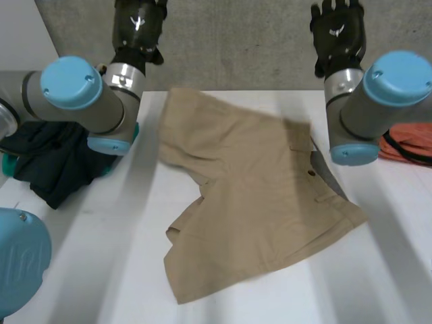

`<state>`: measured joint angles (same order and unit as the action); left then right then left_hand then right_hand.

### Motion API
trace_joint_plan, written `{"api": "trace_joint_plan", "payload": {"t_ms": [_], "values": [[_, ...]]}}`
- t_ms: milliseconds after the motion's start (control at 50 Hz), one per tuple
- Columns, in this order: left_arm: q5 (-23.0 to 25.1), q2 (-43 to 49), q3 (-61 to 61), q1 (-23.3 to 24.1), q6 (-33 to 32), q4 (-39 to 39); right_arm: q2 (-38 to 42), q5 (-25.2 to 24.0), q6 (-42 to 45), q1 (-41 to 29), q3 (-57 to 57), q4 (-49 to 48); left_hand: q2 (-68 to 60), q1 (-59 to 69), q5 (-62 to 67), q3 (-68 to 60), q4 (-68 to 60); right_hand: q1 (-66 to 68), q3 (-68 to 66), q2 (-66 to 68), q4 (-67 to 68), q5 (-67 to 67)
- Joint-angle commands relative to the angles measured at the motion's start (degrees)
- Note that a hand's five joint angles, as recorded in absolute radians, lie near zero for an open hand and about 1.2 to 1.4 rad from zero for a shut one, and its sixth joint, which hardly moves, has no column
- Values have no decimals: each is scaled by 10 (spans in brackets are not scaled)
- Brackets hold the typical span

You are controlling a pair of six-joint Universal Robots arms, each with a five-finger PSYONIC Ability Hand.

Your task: Fold the laundry.

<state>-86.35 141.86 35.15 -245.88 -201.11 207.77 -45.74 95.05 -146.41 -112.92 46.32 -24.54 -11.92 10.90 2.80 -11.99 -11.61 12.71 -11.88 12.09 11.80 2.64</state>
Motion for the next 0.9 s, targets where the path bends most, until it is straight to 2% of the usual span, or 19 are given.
{"api": "trace_joint_plan", "payload": {"t_ms": [20,80,120,140,220,280,300,380,460,520,560,600,680,820,900], "values": [[-46,-121,139,7,3,-5,-138,-70,-4,7,106,84,19,-9,-28,20,16,-27,19,-21,-18,-26],[-65,-199,250,15,3,-18,-189,-134,-4,24,158,161,9,1,-18,9,6,-27,19,-21,-18,-26],[-73,-235,302,22,3,-33,-209,-158,2,50,180,208,-20,30,11,-19,-23,-27,19,-21,-18,-26],[-81,-270,349,34,3,-58,-222,-176,8,79,197,258,-47,57,38,-46,-50,-27,19,-21,-18,-26],[-95,-345,458,63,5,-153,-254,-214,23,136,239,361,-114,124,105,-113,-117,-27,19,-21,-18,-26],[-95,-381,522,79,12,-206,-273,-244,44,163,276,396,-121,131,112,-120,-124,-1,-7,5,8,0],[-95,-399,561,90,25,-236,-281,-273,67,180,306,404,-128,138,119,-127,-131,37,-46,43,46,38],[-90,-425,642,120,72,-285,-287,-332,148,218,385,409,-216,227,208,-216,-219,118,-127,124,127,119],[-85,-438,699,143,118,-296,-286,-375,214,258,456,404,-240,251,231,-240,-243,130,-138,136,139,131],[-78,-439,720,159,133,-295,-284,-407,243,277,509,386,-212,222,203,-211,-215,130,-138,136,139,131],[-73,-438,733,174,135,-294,-277,-420,254,281,530,364,-148,158,139,-147,-151,130,-138,136,139,131],[-72,-437,737,180,135,-289,-262,-440,251,290,554,318,-121,131,112,-120,-124,129,-137,135,138,129],[-75,-411,743,187,134,-246,-236,-457,249,300,581,239,-102,113,94,-102,-105,140,-148,146,149,141],[-80,-376,747,203,131,-195,-201,-464,245,300,596,179,-109,119,100,-108,-112,201,-209,207,210,202],[-80,-367,744,206,130,-190,-183,-476,245,300,596,165,-118,128,109,-117,-121,333,-342,339,342,334]]}}
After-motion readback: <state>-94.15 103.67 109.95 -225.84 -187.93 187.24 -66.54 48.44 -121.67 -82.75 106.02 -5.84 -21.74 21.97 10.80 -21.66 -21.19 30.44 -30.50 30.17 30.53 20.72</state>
